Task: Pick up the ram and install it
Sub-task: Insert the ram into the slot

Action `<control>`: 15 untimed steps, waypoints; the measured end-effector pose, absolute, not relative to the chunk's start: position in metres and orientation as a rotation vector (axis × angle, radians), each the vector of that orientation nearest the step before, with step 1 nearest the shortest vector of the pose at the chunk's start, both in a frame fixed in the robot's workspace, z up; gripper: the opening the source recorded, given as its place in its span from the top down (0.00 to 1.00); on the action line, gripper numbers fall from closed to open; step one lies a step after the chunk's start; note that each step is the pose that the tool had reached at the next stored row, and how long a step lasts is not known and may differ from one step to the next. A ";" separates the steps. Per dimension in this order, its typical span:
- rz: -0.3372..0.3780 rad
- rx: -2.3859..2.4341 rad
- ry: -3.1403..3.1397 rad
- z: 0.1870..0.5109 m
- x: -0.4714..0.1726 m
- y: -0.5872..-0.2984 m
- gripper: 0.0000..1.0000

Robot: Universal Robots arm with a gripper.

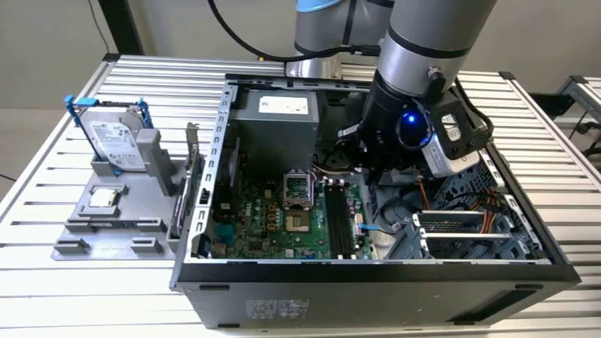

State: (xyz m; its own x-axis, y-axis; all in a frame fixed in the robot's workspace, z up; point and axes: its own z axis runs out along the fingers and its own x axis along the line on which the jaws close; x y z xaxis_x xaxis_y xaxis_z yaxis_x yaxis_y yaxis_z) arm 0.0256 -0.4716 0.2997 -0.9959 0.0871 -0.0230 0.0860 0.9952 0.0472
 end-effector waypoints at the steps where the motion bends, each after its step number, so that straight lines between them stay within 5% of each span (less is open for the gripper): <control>1: 0.072 0.135 3.113 0.300 0.026 -0.472 1.00; 15: 0.070 0.118 3.114 0.279 0.026 -0.471 1.00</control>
